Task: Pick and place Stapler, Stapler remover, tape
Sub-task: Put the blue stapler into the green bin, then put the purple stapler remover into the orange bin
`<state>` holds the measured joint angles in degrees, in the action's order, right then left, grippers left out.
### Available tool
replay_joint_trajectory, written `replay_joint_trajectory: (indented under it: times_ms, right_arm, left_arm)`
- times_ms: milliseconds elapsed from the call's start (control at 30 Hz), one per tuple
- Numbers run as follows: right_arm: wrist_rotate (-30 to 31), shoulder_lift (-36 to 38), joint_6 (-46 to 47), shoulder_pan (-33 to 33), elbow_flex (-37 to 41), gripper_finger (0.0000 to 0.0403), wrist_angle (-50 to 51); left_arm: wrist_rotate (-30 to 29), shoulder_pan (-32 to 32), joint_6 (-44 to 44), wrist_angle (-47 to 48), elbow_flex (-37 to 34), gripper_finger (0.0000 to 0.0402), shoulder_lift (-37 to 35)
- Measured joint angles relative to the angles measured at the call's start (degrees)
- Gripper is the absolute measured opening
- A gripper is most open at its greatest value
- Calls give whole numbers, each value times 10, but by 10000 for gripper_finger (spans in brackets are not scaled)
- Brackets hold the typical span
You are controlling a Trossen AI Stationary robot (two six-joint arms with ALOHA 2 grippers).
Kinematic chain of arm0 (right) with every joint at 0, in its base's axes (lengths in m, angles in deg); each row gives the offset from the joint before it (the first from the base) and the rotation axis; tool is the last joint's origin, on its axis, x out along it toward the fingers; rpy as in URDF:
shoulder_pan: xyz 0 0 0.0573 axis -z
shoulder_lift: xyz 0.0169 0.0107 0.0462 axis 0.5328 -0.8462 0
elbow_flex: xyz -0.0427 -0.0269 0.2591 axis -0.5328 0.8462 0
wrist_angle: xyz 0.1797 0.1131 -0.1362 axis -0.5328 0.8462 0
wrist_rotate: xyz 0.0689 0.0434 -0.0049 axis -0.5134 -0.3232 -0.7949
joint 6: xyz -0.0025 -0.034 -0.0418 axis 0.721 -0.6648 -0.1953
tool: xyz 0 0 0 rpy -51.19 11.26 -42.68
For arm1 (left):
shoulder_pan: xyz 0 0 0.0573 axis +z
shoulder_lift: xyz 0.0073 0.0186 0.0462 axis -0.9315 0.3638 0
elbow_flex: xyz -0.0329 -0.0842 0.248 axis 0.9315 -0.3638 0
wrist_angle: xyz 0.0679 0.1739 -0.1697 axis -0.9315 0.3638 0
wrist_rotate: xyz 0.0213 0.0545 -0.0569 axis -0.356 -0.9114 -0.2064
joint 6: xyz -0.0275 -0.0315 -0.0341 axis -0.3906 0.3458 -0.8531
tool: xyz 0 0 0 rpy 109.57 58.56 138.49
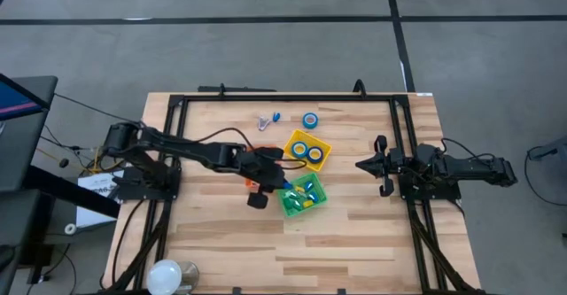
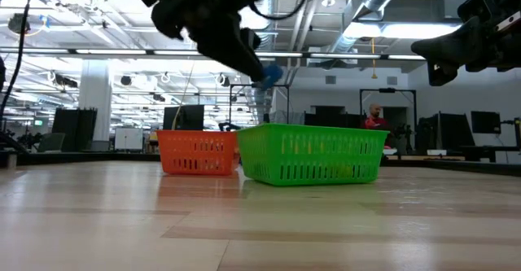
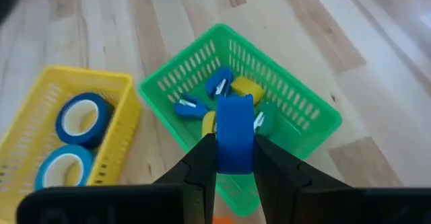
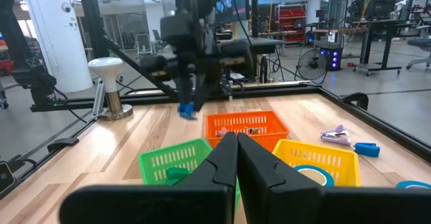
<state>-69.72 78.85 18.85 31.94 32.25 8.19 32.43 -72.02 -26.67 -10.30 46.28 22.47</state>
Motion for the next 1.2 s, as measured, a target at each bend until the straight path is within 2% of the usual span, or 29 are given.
replay_joint_trajectory:
  times_ms: [400, 767, 933, 1200]
  right_arm:
    - [0, 0, 0, 0, 0, 1, 0]
    - [0, 0, 0, 0, 0, 1, 0]
    - [0, 0, 0, 0, 0, 1, 0]
    - [0, 0, 0, 0, 0, 1, 0]
  left_arm:
    - [34, 0, 0, -18, 0, 72, 80]
    - [34, 0, -1, -23, 0, 77, 87]
    - [34, 0, -18, -25, 0, 109, 87]
    - [24, 0, -32, -18, -1, 201, 67]
